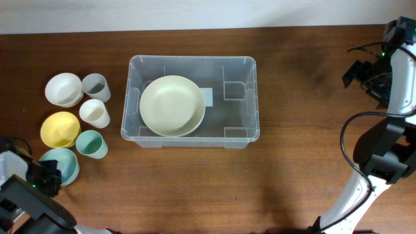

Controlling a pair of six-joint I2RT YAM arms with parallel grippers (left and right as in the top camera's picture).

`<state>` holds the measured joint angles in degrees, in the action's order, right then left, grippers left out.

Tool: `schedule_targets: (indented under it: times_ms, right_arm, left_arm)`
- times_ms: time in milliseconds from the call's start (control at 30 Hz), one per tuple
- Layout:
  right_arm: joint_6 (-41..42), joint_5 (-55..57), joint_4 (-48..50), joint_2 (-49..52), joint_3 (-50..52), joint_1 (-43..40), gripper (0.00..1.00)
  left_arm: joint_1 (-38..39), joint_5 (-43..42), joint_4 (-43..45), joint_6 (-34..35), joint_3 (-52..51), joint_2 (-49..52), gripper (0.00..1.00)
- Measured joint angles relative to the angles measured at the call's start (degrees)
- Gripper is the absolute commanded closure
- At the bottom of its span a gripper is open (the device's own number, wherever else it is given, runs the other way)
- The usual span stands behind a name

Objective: Pack container
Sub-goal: 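Lower the left gripper and grasp the mint-green bowl's rim, then lift the mint-green bowl and carry it right over the bin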

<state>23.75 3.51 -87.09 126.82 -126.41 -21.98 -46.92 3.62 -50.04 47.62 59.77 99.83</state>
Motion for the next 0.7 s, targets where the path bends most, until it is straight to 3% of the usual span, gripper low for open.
schedule_targets:
  times_ms: [133,300,500,633,700]
  right_arm:
    - [0.0,0.0,0.0,0.0,0.0,0.0,0.01]
    - [0.0,0.0,0.0,0.0,0.0,0.0,0.01]
    - [0.0,0.0,0.0,0.0,0.0,0.0,0.01]
    - [0.0,0.0,0.0,0.0,0.0,0.0,0.01]
    - [0.0,0.0,0.0,0.0,0.0,0.0,0.01]
  left_arm:
    - [0.0,0.6,-4.2,-0.9,4.8,0.0,0.98]
    - [0.0,2.6,-10.0,-1.5,12.1,-2.8,0.99]
    - [1.7,2.1,-12.9,-2.9,24.5,-14.1,0.99]
    - [12.1,-0.7,-9.3,-3.7,32.0,-23.8,0.99]
    - [22.1,-1.7,-3.2,-4.4,33.2,-27.6,0.99]
